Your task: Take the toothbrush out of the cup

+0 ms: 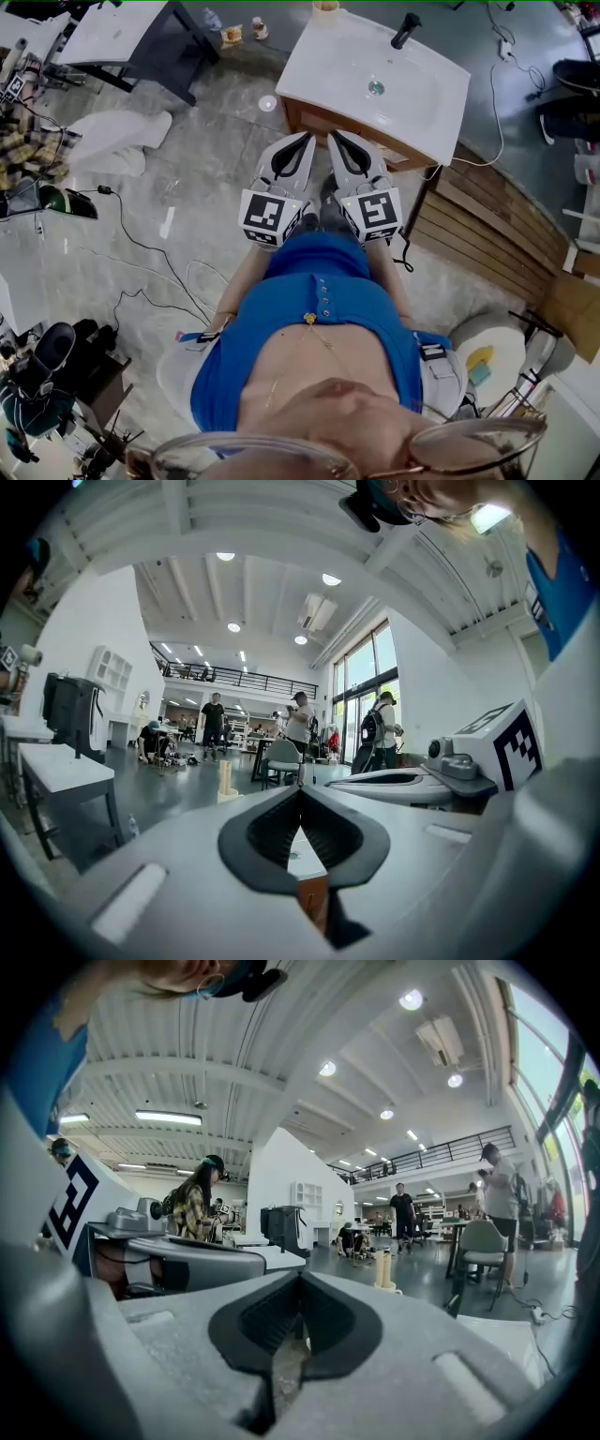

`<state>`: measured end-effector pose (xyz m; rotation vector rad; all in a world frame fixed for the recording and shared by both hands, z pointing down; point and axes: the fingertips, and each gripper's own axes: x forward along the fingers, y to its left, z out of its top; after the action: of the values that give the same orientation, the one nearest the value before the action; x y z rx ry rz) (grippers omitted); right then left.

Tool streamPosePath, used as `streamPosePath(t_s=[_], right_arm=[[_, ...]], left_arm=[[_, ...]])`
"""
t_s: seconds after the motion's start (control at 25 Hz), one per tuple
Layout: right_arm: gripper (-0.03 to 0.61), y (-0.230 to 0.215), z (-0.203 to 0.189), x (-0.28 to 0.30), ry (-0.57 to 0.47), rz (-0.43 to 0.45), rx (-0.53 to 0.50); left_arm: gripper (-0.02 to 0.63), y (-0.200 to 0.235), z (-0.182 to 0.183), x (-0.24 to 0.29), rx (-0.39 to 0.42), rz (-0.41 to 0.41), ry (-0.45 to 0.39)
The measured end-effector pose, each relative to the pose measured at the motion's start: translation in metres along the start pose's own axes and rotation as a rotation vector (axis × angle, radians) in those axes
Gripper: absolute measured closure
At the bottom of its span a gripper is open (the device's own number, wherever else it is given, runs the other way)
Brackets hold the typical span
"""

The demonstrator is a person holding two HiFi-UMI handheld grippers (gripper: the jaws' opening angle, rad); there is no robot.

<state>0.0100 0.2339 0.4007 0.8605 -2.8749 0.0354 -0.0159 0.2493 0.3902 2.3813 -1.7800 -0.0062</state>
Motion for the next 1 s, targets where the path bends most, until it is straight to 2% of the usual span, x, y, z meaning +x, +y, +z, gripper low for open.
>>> streamPosePath(t_s=[0.48, 1.0], right_arm=[[0.577, -0.037, 0.011, 0.066, 0.004, 0.085, -0.024], [0.577, -0.125, 0.03, 0.116, -0.032, 0.126, -0.04]], left_arm=[[0.612, 0.044, 0.012, 0.057, -0.004, 0.048, 0.008], [0.612, 0.066, 0.038, 0.154, 0.013, 0.086, 0.003]])
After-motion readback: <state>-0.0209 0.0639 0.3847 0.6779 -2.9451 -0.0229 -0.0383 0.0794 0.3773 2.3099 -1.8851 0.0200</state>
